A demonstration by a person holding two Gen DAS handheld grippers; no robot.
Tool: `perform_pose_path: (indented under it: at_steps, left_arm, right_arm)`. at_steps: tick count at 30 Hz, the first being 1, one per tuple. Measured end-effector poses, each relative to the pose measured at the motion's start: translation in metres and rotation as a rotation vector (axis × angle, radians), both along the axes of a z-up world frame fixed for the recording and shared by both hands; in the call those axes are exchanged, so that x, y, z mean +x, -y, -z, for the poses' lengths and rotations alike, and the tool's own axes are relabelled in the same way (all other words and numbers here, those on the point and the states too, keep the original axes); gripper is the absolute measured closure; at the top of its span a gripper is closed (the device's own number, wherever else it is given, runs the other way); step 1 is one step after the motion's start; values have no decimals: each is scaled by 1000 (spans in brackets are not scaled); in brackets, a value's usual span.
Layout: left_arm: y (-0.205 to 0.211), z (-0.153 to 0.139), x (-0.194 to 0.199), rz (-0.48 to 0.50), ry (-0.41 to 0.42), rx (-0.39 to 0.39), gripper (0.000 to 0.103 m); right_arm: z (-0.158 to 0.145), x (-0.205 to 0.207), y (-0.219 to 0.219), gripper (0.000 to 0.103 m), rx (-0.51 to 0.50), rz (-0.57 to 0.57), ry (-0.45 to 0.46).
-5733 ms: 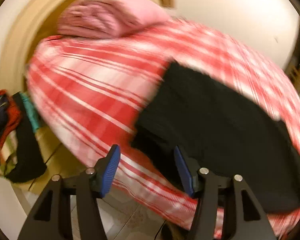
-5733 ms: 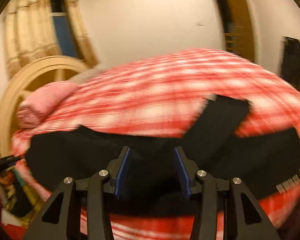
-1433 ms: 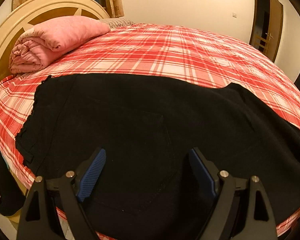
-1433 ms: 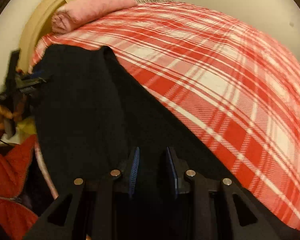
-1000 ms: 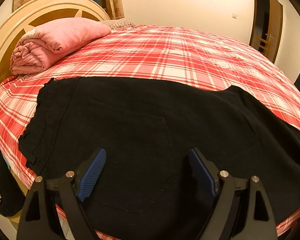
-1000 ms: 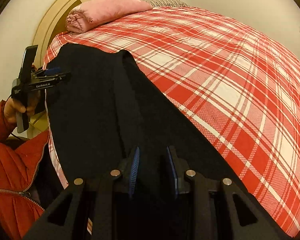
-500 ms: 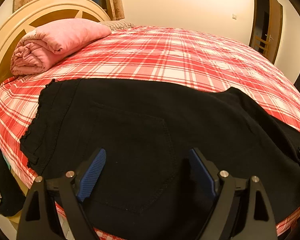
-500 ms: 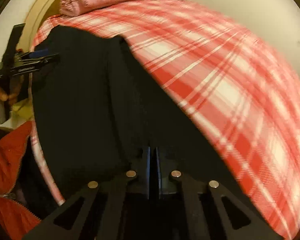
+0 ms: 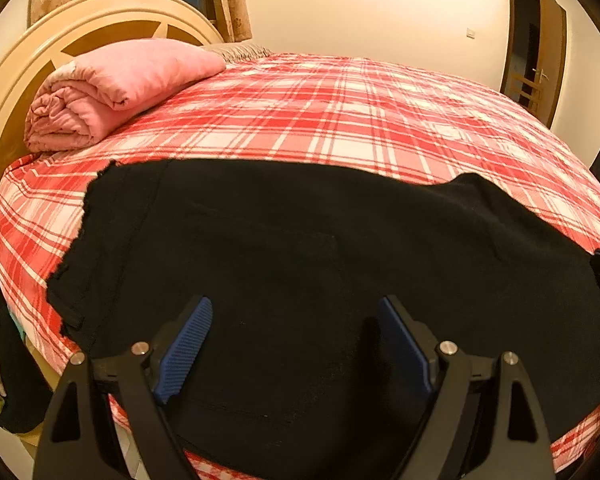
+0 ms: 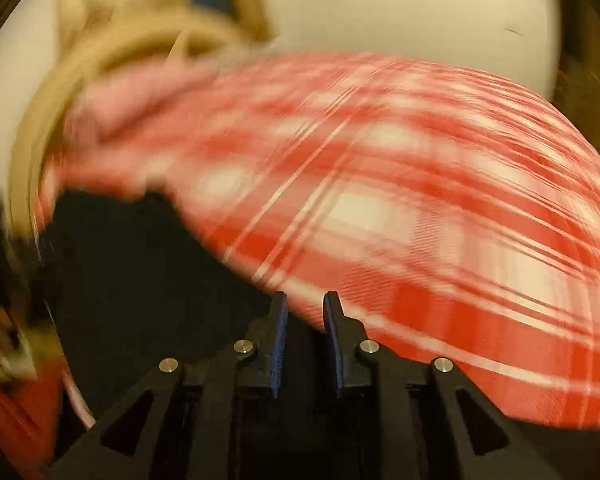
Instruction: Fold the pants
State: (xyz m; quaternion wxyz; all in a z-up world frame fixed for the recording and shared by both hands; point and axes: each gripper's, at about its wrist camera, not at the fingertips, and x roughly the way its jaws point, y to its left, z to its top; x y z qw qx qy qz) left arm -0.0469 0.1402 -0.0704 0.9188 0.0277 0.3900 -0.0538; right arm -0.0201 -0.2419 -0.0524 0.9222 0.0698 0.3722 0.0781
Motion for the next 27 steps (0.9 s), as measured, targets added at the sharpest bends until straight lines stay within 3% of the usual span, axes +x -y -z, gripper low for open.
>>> perform_pose_path:
  at_steps: [2, 4, 5, 9, 13, 17, 21, 23, 24, 25, 27]
  left_arm:
    - [-1, -6, 0, 3, 17, -5, 15]
    - [1, -11, 1, 14, 31, -22, 15]
    - [6, -14, 2, 27, 34, -30, 15]
    - [35, -18, 2, 116, 43, -34, 15]
    - [76, -22, -2, 223, 64, -3, 15]
    - [101, -21, -4, 276, 29, -29, 15]
    - [115, -11, -14, 308, -1, -22, 15]
    - [120, -6, -18, 318, -17, -9, 15]
    - [122, -3, -18, 320, -23, -2, 15]
    - [124, 0, -19, 321, -29, 9, 15]
    - [127, 1, -20, 319, -28, 20, 15]
  right_arm:
    - [-25, -31, 47, 75, 52, 178, 87]
    - [-35, -62, 83, 75, 15, 349, 98]
    - [-35, -71, 91, 75, 7, 363, 82]
    - [-14, -88, 73, 75, -29, 268, -27]
    - [8, -79, 36, 75, -244, 160, -78]
    - [33, -65, 40, 74, -277, 66, -157]
    - [39, -68, 24, 72, -451, -32, -118]
    - [40, -64, 20, 73, -497, -49, -140]
    - [38, -60, 22, 77, -475, -17, -156]
    - [37, -57, 26, 100, -452, 38, -157]
    - [41, -51, 32, 101, -467, 151, -135]
